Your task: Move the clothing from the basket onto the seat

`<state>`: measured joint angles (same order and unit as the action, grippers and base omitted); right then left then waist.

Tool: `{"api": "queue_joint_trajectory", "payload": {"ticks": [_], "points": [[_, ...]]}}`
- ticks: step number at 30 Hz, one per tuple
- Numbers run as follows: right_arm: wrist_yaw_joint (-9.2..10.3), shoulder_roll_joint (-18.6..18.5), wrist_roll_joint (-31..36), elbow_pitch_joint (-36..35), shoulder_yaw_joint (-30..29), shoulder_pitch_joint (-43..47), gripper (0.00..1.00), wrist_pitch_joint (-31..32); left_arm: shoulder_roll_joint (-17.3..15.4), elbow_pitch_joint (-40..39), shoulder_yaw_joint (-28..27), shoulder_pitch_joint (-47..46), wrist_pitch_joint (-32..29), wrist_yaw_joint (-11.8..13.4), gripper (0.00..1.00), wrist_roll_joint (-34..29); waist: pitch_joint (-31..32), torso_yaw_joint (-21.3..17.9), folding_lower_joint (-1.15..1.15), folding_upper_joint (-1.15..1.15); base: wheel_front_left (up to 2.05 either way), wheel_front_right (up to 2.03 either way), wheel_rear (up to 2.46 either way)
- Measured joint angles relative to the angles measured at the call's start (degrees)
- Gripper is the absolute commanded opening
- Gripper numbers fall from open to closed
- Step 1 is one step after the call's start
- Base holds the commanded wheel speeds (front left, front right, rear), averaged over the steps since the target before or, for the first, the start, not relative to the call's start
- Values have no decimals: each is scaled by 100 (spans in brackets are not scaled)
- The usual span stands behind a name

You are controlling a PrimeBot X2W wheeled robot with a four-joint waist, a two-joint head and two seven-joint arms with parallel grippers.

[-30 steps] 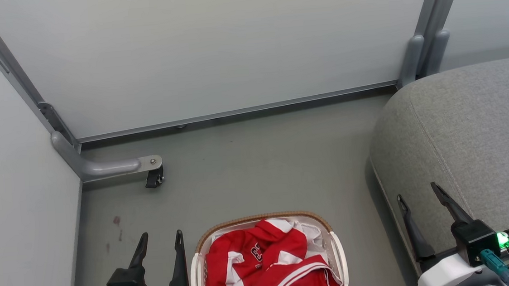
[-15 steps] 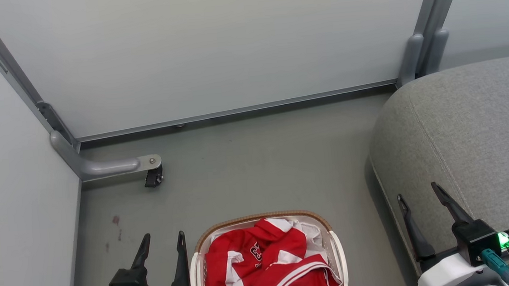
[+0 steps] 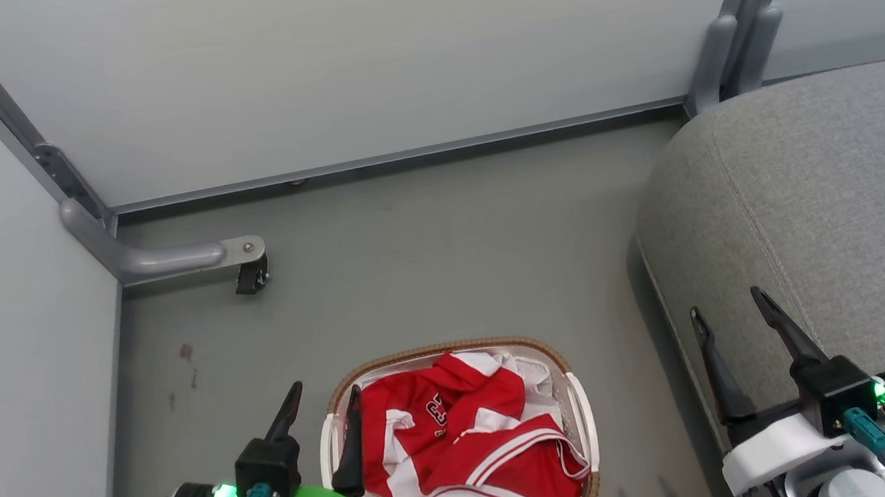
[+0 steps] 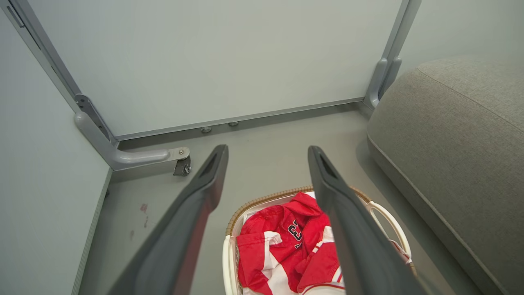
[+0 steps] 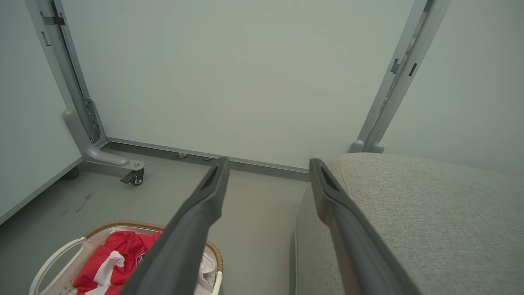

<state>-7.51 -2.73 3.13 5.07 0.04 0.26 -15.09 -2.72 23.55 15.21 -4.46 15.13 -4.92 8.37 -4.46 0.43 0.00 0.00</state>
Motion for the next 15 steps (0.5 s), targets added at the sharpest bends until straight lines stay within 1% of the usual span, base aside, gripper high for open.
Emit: {"api": "queue_joint_trajectory", "payload": {"ticks": [5,15], "points": [[0,-3,-11,-69,11,-327,100,0,1,416,264,-463,-1,-88,100,-154,-392,-86,0,0,0,0,0],[0,-5,-200,-288,107,-1160,100,0,-51,1939,850,-1639,-1,-214,100,-450,-1473,-385,0,0,0,0,0]]}}
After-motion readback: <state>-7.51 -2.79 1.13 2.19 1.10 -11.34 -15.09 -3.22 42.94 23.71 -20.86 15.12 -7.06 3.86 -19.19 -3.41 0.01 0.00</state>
